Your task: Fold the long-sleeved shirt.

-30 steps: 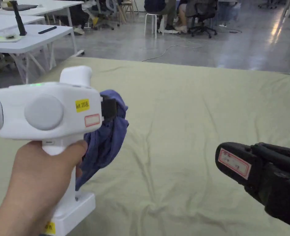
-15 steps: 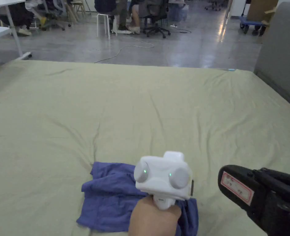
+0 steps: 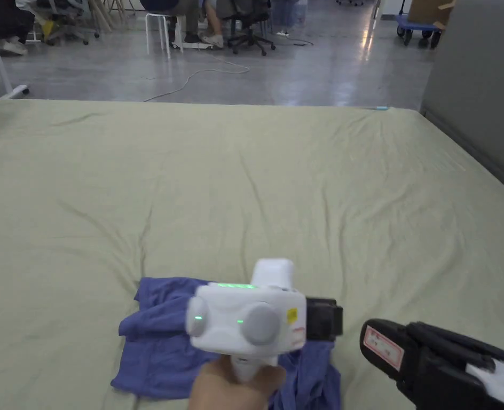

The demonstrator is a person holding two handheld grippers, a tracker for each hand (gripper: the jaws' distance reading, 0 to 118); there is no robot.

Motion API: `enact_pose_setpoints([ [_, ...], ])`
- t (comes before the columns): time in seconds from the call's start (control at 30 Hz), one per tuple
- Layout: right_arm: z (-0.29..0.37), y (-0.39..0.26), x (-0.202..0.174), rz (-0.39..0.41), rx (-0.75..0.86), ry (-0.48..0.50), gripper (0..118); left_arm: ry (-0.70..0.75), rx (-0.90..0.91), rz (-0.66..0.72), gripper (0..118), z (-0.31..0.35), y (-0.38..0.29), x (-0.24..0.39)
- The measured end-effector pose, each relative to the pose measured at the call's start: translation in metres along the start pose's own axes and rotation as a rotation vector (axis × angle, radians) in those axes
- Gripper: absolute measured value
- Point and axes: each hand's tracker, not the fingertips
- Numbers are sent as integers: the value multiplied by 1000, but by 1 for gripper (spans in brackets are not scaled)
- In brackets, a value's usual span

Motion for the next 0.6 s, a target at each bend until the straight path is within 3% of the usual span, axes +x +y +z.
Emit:
enact_pose_setpoints([
  [0.1, -15, 1, 3, -11, -14, -11, 0, 50, 58, 3, 118, 57, -4, -22],
  [0.2, -37, -8, 8, -38, -66, -41, 0, 228, -87, 59, 116, 75, -47, -59],
  [0.23, -46, -13, 10, -56, -92, -44, 0, 228, -81, 89, 100, 79, -62, -69],
  [0.27, -53, -18, 12, -77, -115, -45, 0, 228, -92, 118, 58, 81, -77, -78],
  [0.3, -59, -22, 15, -100, -133, -43, 0, 253, -136, 154, 0, 79, -94, -85],
  [0.33, -65, -25, 17, -120, -145, -43, 0, 275, -183, 182, 0, 80, -105, -92],
  [0.4, -73, -30, 21, -142, -161, -42, 0, 180, -215, 245, 0, 78, -112, -108],
  [0.47, -81, -33, 25, -143, -175, -44, 0, 173, -157, 280, 0, 75, -96, -124],
  [0.5, -84, -34, 26, -141, -181, -48, 0, 182, -128, 260, 8, 72, -80, -131],
  [0.53, -87, -36, 26, -139, -191, -53, 0, 227, -79, 211, 39, 67, -60, -140],
  [0.57, -91, -37, 27, -139, -204, -58, 0, 276, -28, 152, 91, 51, -36, -150],
  [0.6, -93, -38, 29, -142, -211, -61, 0, 297, -65, 133, 115, 36, -22, -163],
])
